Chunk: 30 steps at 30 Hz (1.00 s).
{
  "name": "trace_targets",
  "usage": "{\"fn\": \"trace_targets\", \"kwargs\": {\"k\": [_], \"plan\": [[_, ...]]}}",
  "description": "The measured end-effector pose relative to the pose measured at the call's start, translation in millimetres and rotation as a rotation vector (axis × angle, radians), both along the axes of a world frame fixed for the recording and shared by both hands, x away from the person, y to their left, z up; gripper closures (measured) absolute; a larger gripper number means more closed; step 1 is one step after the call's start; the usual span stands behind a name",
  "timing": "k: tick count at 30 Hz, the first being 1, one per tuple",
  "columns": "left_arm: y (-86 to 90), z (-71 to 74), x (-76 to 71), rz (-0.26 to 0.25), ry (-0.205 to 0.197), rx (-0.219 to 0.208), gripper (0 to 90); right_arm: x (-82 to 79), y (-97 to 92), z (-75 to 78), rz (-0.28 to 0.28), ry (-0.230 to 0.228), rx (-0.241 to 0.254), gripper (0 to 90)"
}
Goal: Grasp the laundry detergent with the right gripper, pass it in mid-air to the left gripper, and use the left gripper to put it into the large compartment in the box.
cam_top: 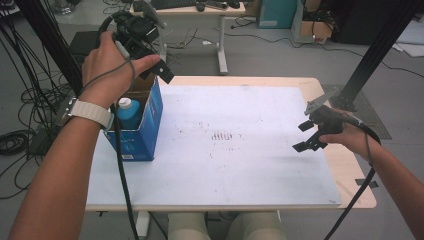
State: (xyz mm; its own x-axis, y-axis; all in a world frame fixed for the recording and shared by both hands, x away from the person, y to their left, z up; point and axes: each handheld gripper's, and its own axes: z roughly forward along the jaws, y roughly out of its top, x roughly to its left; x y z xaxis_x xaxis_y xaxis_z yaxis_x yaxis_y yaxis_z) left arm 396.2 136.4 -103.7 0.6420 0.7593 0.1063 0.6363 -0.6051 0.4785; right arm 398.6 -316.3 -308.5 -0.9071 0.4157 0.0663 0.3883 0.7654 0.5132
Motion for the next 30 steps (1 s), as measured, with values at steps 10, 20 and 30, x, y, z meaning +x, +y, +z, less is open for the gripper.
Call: {"fn": "trace_targets", "kwargs": {"k": [10,20,30], "plan": [[-38.8,-2.6,-7.2,-0.165,-0.002,0.034,8.6,-1.1,-3.5,1.6,-0.001,-0.002,0.011,9.4],[-71.8,-15.0,-4.1,-0.312,0.029,0.105,8.8,-1.5,-3.0,7.8,0.002,-0.014,0.009,9.4],[-87.7,-35.0,-4.5,-0.380,0.061,0.120,9.0,2.0,3.6,14.6,0.018,-0.027,0.008,9.4]]}}
